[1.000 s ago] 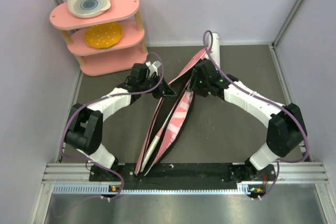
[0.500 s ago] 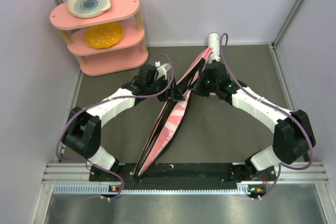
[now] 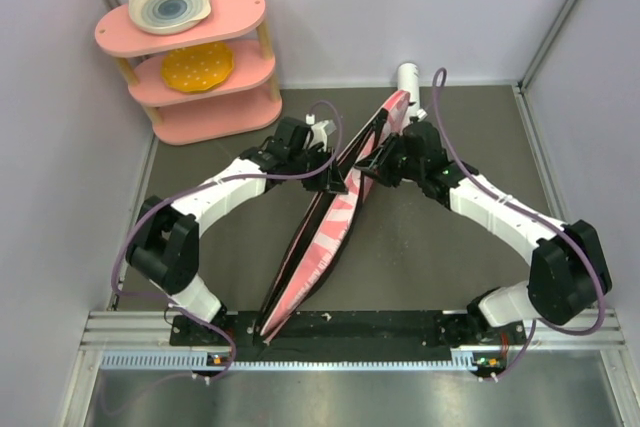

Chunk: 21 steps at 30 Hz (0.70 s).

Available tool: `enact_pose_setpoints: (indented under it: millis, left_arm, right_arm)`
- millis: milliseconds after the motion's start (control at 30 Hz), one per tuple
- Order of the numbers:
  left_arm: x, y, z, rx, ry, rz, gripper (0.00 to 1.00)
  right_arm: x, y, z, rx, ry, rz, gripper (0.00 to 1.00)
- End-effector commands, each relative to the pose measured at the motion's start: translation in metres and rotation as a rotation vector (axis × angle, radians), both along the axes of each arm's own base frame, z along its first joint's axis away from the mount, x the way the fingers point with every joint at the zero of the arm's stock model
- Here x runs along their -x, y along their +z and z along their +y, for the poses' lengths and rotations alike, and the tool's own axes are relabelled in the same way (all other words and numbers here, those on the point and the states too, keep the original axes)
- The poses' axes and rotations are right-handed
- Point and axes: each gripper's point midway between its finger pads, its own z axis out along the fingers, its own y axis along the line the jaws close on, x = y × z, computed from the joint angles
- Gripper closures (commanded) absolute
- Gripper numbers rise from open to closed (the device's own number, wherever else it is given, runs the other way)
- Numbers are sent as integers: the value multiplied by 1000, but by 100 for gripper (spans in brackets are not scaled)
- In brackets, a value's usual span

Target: Pack up the badminton gear

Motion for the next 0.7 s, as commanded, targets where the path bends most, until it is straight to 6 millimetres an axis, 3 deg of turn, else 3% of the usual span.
enact_pose_setpoints:
  millis: [0, 33, 133, 167, 200, 267, 367, 533, 667]
  left_arm:
    - [2, 15, -16, 58, -67, -8, 75]
    - [3, 15, -17, 59, -74, -11, 86]
    - [4, 14, -12, 43, -78, -38, 100]
    - [2, 12, -9, 27, -70, -54, 100]
    - [4, 15, -8, 30, -72, -63, 100]
    - [10, 20, -7, 45, -82, -62, 100]
    - [11, 23, -6, 45, -65, -76, 100]
    - [13, 30, -8, 67, -69, -62, 100]
    - [14, 27, -8, 63, -64, -53, 100]
  right_arm:
    - [1, 49, 8, -117, 38, -131, 66]
    - [1, 50, 7, -107, 49, -142, 64]
    - [6, 55, -7, -34, 92, -225, 53]
    - [10, 63, -13, -9, 104, -271, 45]
    - [12, 55, -25, 87, 113, -292, 41]
    - [13, 64, -38, 174, 117, -343, 32]
    - [13, 89, -56, 277, 119, -437, 28]
    - [-1, 117, -62, 277, 127, -490, 35]
    - [-14, 116, -49, 242, 161, -478, 53]
